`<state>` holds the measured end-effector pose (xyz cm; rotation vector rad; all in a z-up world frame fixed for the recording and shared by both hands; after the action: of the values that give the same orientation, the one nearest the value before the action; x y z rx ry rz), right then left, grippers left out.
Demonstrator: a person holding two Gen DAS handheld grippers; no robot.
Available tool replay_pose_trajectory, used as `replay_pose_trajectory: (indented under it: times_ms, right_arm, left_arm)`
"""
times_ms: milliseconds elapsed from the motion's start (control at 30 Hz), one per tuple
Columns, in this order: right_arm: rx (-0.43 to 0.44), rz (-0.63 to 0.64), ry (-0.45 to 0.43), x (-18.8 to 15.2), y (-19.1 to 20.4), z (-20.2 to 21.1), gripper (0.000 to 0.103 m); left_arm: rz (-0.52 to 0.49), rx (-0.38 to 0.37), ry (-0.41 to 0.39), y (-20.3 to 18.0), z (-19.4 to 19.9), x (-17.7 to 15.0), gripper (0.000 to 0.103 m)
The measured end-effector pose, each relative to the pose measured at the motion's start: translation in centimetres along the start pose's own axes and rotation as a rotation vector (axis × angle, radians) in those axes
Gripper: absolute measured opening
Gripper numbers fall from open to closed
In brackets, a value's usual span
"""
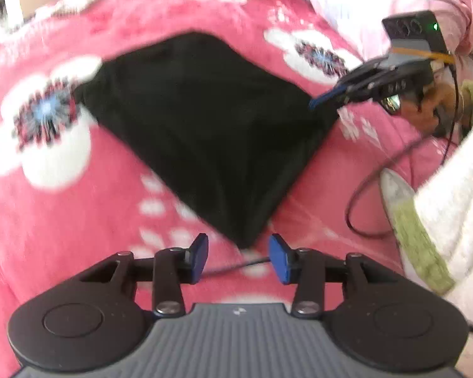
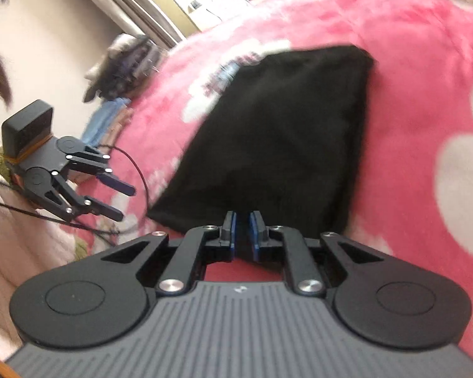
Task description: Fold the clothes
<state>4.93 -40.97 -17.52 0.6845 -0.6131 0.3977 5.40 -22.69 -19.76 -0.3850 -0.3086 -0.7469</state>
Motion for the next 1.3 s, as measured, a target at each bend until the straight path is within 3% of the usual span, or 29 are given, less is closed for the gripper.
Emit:
replay_pose_trajectory:
  times_ms: [67,200,333,433,567,667,733,867,1033,1167,1300]
  right_arm:
    - [0.003,0.022,-0.015,0.7,0.4,-1.9,0.010]
    - [-0.090,0.124,0.018,0.2,0.1,-3.7,0.009]
    - [-0.190,0.104,0.056,-1.9,-3.0,-1.1,0.003]
    - [-0.241,0.079,0.054,-2.3,-4.3,1.9,0.004]
    - [-0.208,0.129,-0.005,0.0,-3.0,2.7,0.008]
    - [-0.137,0.169,-0.046,2.3,-1.6,-0.2,0.008]
    - [-0.116,0.200,-0.035,3.0,-1.4,-2.7,0.008]
    - [-0.195,0.200,0.035,2.0,-4.2,-4.0,0.004]
    - [-0.262,0.100,-0.020,2.2,-6.5,0.9,0.008]
    - [-0.162,0.097,-0.095,4.8,-4.6,-0.7,0.009]
    - [-0.123,0.136,-0.047,5.6,-4.2,-5.5,0.009]
  left_arm:
    - [-0.029,0.014,-0.014,-0.3,-1.4,0.8,0.044]
    - [-0.087,0.043,-0.043,-0.9,-4.1,2.3,0.043]
    - [-0.109,0.064,-0.052,-0.4,-3.8,1.6,0.044]
    - [-0.043,0.088,-0.030,1.1,-1.8,0.9,0.044]
    - [-0.035,0.079,-0.094,1.0,-0.4,3.1,0.044]
    - [-0.053,0.059,-0.141,0.1,-1.6,5.4,0.045]
    - [-0.066,0.077,-0.114,0.4,-3.6,5.5,0.045]
    - [-0.013,0.114,-0.101,2.9,-3.3,3.5,0.046]
    - [0.050,0.153,-0.120,4.9,-0.7,3.4,0.046]
    - [-0.007,0.063,-0.192,2.5,-1.4,7.2,0.048]
    - [-0.004,0.080,-0.157,3.5,-5.1,7.9,0.048]
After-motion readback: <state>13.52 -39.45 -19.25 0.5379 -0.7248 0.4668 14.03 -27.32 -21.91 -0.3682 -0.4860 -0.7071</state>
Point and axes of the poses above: each gripper's, at about its wrist camera, not at the fingertips, and z roughly against the way its jaws point, y to its left, x to its top, the point moved 10 cm from there along -z, roughly the way its jaws point, and after that the axes turned 8 degrees about z, right-handed, at the moved point
